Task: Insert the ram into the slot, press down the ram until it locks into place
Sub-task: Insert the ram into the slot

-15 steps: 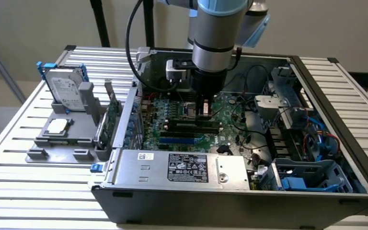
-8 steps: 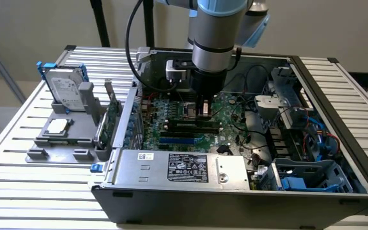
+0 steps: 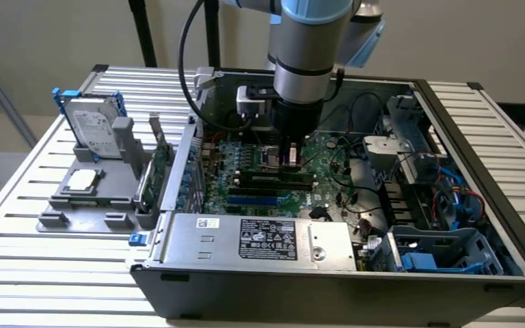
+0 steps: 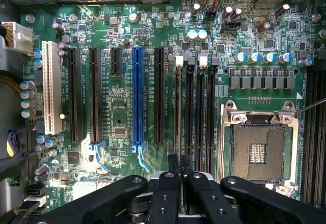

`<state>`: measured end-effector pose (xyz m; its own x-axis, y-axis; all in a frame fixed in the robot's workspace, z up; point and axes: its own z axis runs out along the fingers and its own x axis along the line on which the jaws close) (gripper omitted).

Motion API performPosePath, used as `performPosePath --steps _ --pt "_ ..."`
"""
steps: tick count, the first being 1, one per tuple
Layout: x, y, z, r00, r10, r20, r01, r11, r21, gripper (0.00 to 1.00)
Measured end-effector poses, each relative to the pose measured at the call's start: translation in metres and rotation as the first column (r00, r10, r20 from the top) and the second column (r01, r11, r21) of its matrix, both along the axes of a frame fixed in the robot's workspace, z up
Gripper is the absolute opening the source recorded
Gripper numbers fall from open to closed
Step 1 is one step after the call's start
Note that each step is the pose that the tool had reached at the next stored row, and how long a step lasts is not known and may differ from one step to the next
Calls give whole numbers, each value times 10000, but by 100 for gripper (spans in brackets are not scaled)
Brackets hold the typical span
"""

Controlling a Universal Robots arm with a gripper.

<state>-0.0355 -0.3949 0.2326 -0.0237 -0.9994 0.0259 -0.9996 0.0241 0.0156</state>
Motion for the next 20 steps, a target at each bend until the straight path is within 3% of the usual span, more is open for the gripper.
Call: performPosePath --steps 20 --pt "-9 8 -44 10000 -9 24 9 10000 1 13"
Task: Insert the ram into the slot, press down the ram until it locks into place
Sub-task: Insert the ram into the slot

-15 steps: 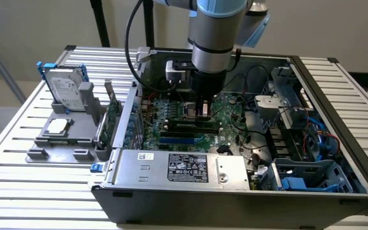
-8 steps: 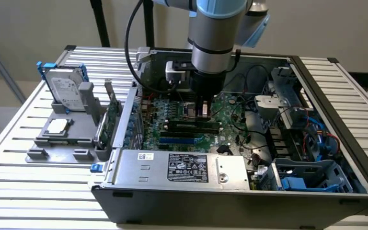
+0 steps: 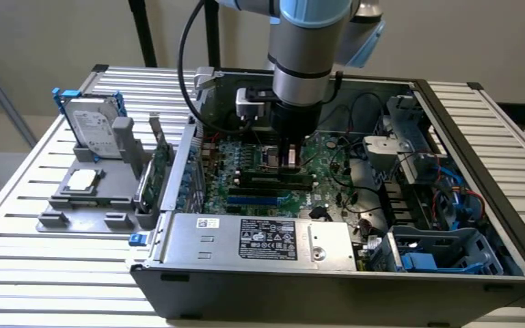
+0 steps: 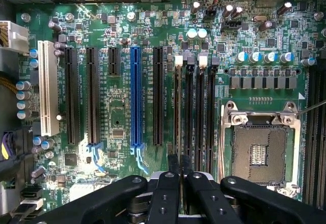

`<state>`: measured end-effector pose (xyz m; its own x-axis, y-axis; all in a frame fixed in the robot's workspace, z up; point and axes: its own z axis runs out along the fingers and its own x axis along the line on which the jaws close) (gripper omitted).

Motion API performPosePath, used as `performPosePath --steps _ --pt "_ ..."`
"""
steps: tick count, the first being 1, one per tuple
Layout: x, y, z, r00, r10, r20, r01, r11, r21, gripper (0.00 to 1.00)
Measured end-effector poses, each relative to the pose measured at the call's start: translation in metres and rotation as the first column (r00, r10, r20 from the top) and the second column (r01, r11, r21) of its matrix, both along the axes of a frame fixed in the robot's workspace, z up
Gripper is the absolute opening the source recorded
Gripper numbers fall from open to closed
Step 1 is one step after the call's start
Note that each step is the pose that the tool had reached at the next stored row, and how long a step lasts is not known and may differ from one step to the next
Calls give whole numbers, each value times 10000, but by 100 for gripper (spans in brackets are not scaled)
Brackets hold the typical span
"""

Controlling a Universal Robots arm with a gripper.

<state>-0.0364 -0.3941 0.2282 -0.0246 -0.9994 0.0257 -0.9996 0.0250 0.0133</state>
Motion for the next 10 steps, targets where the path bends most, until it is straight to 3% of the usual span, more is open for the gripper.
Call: performPosePath --steps 4,5,6,10 --pt "-2 0 -4 10000 0 4 0 10000 -2 14" --pt "-2 0 -3 10000 0 4 0 10000 -2 21" --pt "-2 0 0 10000 -1 5 1 10000 -1 21" --pt "-5 0 69 10000 -1 -1 1 10000 32 21"
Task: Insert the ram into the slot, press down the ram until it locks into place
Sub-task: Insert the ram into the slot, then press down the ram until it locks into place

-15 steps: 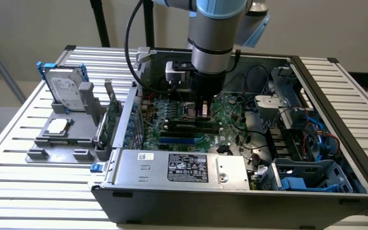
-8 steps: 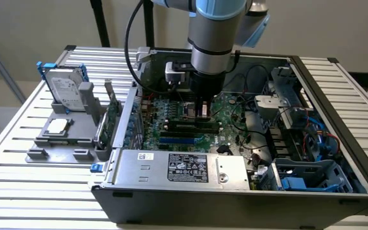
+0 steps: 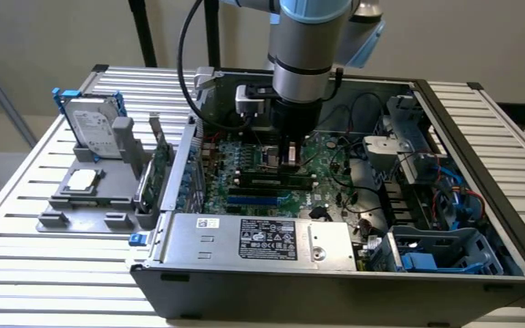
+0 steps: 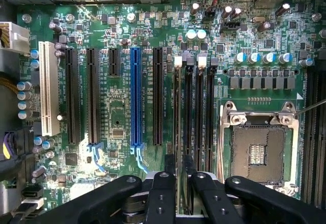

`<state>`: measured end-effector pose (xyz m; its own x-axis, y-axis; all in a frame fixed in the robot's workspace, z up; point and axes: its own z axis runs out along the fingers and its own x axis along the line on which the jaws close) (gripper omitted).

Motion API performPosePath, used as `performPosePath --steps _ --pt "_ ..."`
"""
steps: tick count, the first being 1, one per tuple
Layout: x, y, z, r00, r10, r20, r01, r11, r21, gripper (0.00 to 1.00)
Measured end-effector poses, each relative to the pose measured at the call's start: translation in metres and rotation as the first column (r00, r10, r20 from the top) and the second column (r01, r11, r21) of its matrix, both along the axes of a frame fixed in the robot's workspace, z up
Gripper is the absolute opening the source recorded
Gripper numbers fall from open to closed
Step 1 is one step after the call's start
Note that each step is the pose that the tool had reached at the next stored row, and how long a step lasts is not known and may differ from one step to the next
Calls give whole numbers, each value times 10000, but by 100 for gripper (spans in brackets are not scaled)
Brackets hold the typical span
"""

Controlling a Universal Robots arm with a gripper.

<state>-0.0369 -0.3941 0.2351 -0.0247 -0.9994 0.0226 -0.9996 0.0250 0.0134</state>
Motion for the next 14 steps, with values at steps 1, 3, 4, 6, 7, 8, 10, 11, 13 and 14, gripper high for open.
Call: performPosePath --steps 1,3,4,6,7,8,10,11,13,14 --pt "-1 0 25 10000 1 -3 -1 10000 14 21" --pt "-10 0 72 10000 -2 -9 2 10000 36 21" --pt "-24 0 90 10000 -2 -10 2 10000 47 21" --pt "-64 0 109 10000 -2 -9 2 10000 65 18" --pt "-71 0 108 10000 -2 -9 2 10000 67 12" --pt "-72 0 108 10000 -2 -9 2 10000 67 11" --pt "-72 0 108 10000 -2 -9 2 10000 66 11" --pt "-72 0 109 10000 -2 -10 2 10000 65 11" --pt "-72 0 109 10000 -2 -10 2 10000 65 11" --pt "-72 0 109 10000 -1 -10 1 10000 65 11"
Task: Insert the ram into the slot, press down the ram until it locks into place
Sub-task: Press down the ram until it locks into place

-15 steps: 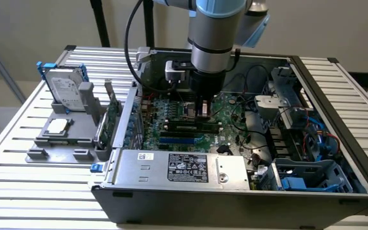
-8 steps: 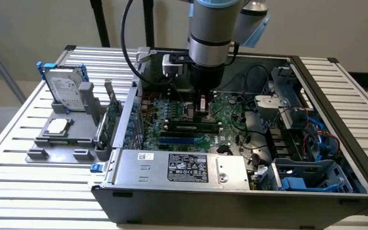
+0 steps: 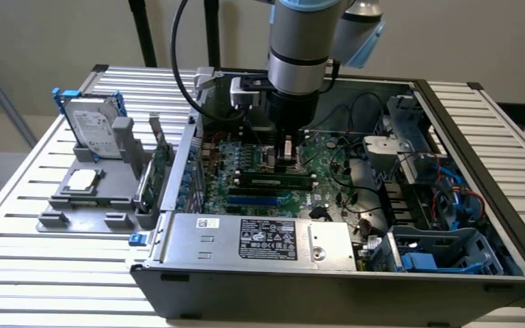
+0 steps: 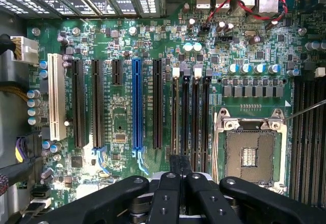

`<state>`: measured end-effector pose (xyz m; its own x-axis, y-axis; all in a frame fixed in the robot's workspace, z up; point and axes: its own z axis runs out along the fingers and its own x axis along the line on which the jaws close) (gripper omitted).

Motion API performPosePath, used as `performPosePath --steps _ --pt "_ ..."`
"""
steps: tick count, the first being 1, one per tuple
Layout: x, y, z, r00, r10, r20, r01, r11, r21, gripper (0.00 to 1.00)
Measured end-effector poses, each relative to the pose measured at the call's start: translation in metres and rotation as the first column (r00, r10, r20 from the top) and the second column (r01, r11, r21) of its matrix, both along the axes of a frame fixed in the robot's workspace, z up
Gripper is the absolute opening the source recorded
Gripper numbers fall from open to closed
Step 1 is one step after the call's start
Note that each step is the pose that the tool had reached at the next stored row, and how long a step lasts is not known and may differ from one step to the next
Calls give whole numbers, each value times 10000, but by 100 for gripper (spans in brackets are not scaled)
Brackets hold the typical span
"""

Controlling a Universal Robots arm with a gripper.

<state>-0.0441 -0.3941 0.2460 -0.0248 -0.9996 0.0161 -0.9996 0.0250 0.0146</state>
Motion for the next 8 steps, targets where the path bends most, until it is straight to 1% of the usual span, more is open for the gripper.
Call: performPosePath --steps 8 --pt "0 0 -4 10000 -1 0 1 10000 0 11"
